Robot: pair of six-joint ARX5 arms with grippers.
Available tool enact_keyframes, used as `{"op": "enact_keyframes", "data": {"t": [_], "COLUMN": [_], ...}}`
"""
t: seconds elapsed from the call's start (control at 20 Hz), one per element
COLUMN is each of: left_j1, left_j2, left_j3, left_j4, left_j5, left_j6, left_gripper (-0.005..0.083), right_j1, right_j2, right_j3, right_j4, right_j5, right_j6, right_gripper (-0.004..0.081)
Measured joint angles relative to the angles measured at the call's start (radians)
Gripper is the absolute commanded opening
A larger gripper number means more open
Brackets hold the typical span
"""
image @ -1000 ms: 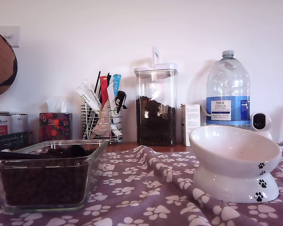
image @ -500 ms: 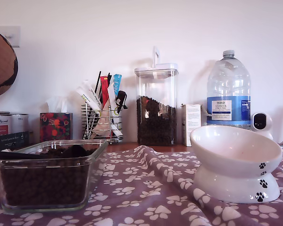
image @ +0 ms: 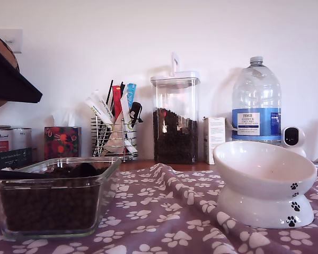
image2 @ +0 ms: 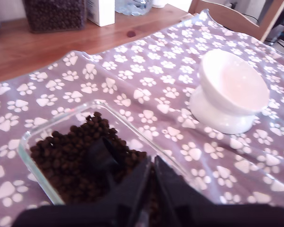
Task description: Measure one spoon of cat food and pour it into the food bowl
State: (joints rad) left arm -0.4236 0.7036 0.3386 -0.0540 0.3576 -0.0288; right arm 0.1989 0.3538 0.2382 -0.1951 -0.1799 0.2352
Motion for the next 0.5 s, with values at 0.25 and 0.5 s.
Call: {"op": "enact_keyframes", "data": {"t": [0.25,0.5], "left_j1": [-0.015,-0.056], "left_j2": [0.176,0.282], "left_j3": [0.0,0.0], "left_j4": [0.074,0.103], "left_j5": [-0.027,-0.111], "left_j6": [0.088,0.135], "left_gripper": [0.017,0.0204], "right_j1": [0.0,0.0], "right_j2": [0.0,0.0], "right_j3": [0.0,0.0], "right_j4": [-0.002,-0.002], "right_j5": [0.004,0.006], "right_j6": [0.0,0.0], "right_gripper": [-0.0013,-0.0012]}}
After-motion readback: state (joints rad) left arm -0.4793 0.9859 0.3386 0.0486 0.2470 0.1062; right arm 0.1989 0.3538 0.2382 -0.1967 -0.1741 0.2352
